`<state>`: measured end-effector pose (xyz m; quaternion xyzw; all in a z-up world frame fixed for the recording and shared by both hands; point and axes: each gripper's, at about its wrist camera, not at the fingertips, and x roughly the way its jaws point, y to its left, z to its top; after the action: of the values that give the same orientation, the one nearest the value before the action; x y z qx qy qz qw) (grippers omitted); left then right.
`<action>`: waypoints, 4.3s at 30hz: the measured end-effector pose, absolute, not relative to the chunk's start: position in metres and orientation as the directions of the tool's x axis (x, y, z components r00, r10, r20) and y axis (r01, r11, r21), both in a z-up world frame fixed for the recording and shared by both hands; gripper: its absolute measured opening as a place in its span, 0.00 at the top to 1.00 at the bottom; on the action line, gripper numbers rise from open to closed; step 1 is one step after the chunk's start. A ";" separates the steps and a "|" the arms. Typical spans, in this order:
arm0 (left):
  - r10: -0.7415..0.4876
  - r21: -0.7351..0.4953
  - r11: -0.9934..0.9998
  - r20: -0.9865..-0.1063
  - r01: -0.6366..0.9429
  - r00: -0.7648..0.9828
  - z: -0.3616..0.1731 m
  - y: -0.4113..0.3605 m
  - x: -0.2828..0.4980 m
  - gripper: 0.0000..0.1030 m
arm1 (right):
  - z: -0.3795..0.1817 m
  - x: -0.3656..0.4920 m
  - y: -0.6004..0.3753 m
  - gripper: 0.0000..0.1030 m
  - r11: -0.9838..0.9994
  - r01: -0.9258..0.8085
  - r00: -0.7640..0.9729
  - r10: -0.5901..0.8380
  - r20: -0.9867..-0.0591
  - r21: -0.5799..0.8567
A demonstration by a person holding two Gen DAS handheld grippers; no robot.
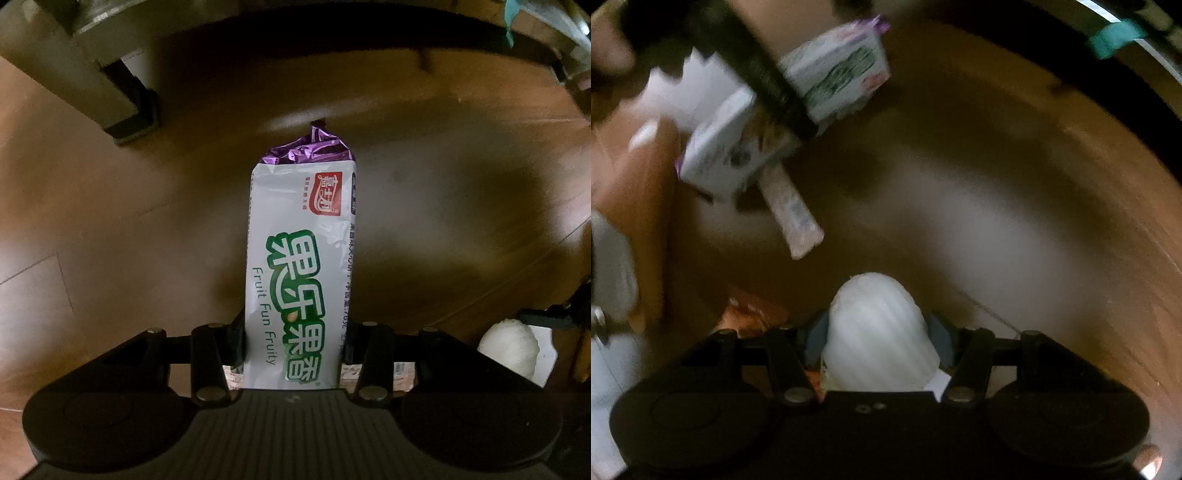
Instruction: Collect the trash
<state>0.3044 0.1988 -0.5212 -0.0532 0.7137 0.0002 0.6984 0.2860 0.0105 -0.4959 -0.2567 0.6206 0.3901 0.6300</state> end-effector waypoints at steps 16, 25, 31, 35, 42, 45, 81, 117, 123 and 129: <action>-0.107 -0.110 0.994 -0.976 -0.001 0.191 -0.379 0.200 0.310 0.58 | -0.357 0.321 -0.002 0.44 0.714 -0.695 0.115 0.219 -0.969 0.079; -0.117 -0.113 0.993 -0.934 0.031 0.336 -0.236 0.162 0.288 0.58 | -0.225 0.297 -0.036 0.45 0.772 -0.630 0.250 0.310 -0.917 0.089; -0.085 -0.092 0.996 -0.890 0.006 0.447 -0.154 0.134 0.258 0.58 | -0.142 0.270 -0.067 0.45 0.784 -0.617 0.360 0.352 -0.864 0.062; -0.064 -0.073 0.997 -0.857 0.003 0.512 -0.109 0.114 0.239 0.58 | -0.087 0.250 -0.089 0.45 0.781 -0.623 0.429 0.374 -0.822 0.030; -0.042 -0.044 0.999 -0.751 0.013 0.659 -0.020 0.077 0.216 0.58 | 0.007 0.229 -0.135 0.48 0.818 -0.575 0.555 0.402 -0.729 0.013; -0.042 -0.030 0.999 -0.701 0.030 0.712 0.019 0.056 0.210 0.58 | 0.040 0.223 -0.157 0.95 0.844 -0.536 0.623 0.390 -0.678 -0.008; -0.119 -0.182 0.983 -0.731 -0.024 0.672 -0.169 0.070 0.289 0.58 | -0.341 0.401 -0.190 0.63 0.980 0.021 0.022 0.197 -0.980 0.198; -0.260 -0.371 0.918 -0.828 -0.138 0.496 -0.236 0.095 0.331 0.58 | -0.549 0.372 -0.227 0.39 0.920 0.391 -0.173 0.040 -0.984 -0.032; -0.262 -0.368 0.920 -0.833 -0.134 0.487 -0.238 0.093 0.330 0.58 | -0.552 0.374 -0.226 0.32 0.911 0.412 -0.152 0.062 -0.986 -0.006; -0.262 -0.367 0.921 -0.833 -0.131 0.487 -0.238 0.093 0.331 0.58 | -0.549 0.377 -0.210 0.38 0.945 0.323 -0.170 0.005 -0.985 -0.051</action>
<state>0.3310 0.0931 -0.2379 -0.1946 0.5047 -0.0391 0.8401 0.3766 -0.2103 -0.5491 0.1085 0.7545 -0.1252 0.6351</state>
